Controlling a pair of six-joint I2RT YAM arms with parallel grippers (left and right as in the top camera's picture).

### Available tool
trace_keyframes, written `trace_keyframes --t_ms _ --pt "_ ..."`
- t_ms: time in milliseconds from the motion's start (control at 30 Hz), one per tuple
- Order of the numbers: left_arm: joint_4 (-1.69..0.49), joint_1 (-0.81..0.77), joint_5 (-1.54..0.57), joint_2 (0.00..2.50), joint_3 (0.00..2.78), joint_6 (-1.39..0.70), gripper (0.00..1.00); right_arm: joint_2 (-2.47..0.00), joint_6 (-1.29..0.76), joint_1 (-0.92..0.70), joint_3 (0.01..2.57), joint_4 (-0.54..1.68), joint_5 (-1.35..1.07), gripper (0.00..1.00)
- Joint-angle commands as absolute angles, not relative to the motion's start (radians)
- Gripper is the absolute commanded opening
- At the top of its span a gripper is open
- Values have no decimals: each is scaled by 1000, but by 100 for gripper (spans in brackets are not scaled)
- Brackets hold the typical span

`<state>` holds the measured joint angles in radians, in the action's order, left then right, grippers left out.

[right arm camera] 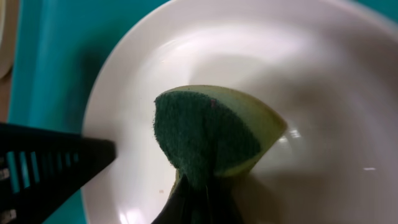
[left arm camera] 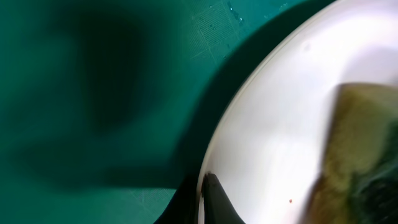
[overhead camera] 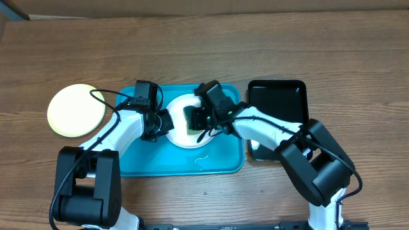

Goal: Clean dirty plates on tray and stack at the side
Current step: 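Scrub the white plate with the sponge while the left gripper holds it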

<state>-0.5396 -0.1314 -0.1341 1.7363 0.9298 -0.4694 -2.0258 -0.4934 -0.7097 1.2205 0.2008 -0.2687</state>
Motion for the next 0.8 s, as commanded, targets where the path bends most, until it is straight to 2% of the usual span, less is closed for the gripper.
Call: trace_keyframes --t_ms 0,133,333,533,767 --pt "-553 -146 -79 1806 871 -476 4 -2033 -492 -720 1216 170 -340 4" --pt "-553 -146 -79 1806 871 -476 4 -1985 -506 -701 1243 169 -447 4" --pt "-551 -146 -78 1806 871 -476 4 -1927 -572 -699 1246 172 -438 4" --pt "-553 -146 -78 1806 871 -476 4 -1995 -668 -701 1243 182 -422 4" --pt "-553 -146 -79 1806 871 -476 4 -2082 -650 -712 1243 158 -485 4"
